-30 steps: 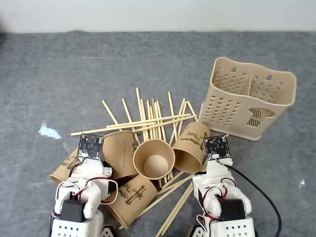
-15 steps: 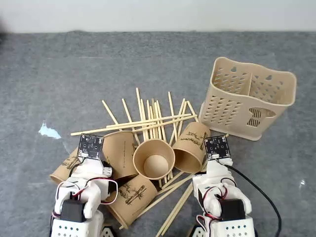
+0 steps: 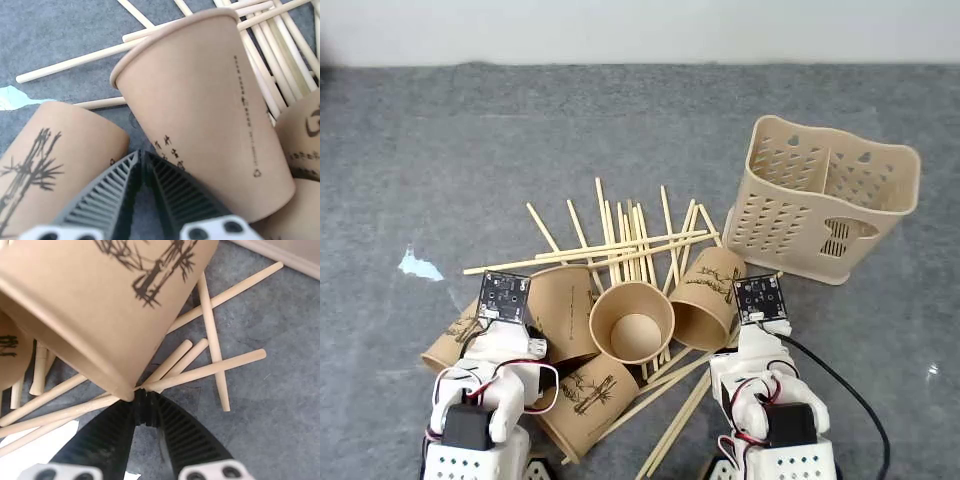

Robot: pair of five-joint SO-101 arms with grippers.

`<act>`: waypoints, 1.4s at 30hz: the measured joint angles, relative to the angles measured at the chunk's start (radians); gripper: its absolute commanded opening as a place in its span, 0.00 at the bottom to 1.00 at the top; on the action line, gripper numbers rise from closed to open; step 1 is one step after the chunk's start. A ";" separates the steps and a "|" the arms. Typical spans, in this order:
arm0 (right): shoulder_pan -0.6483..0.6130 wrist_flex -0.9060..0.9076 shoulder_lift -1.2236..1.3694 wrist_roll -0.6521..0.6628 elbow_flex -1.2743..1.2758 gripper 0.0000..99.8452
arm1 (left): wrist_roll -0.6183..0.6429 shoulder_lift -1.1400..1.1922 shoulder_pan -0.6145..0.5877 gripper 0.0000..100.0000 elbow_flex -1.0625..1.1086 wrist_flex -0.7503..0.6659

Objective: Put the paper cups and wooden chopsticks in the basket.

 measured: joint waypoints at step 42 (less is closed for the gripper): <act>-0.129 0.147 -0.017 0.569 -0.488 0.20 | 0.000 0.000 0.000 0.01 0.000 0.000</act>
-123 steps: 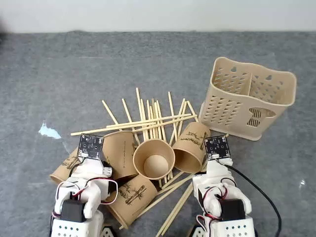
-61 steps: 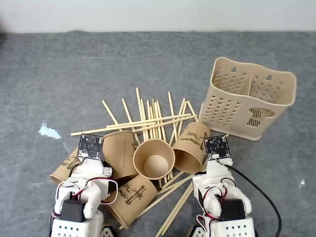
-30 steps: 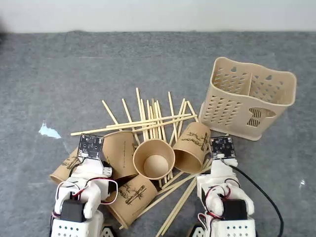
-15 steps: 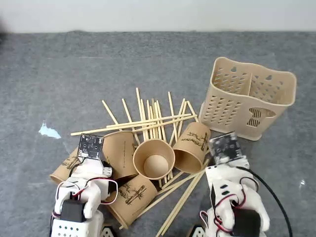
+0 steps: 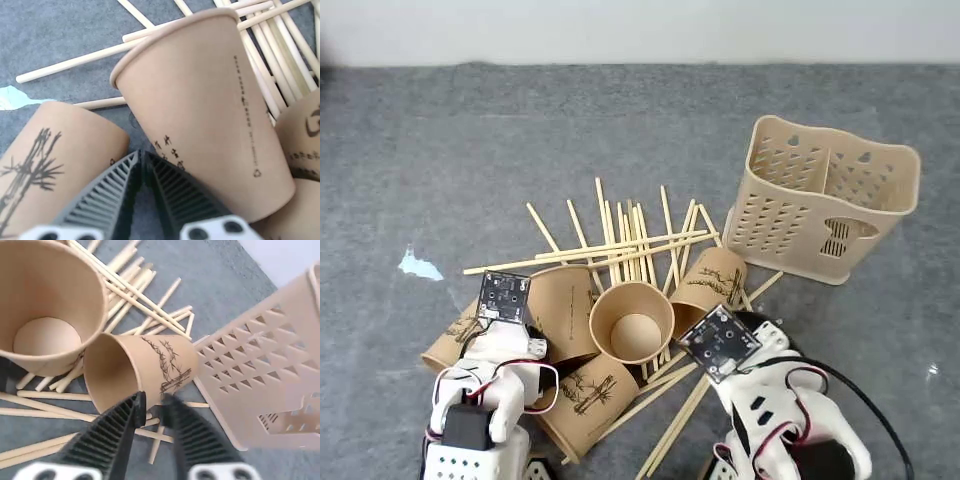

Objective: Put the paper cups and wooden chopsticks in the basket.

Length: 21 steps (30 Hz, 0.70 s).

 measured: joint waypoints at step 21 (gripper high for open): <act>-0.037 -0.227 0.002 -0.068 0.278 0.20 | 0.000 0.000 0.000 0.01 0.000 0.000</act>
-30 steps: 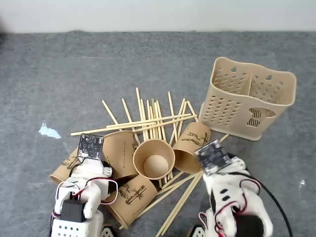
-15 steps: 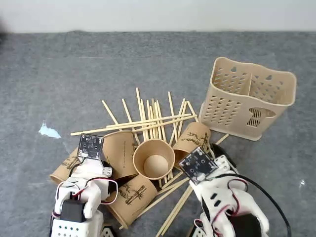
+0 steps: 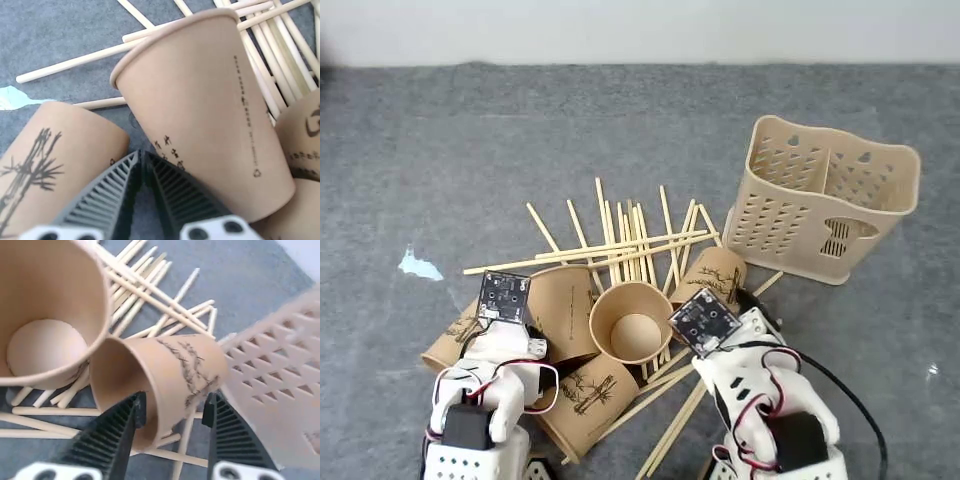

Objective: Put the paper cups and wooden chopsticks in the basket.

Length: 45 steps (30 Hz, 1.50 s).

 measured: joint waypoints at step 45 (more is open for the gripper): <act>0.244 0.235 -0.003 0.137 -0.704 0.01 | 0.000 0.000 0.000 0.01 0.000 0.000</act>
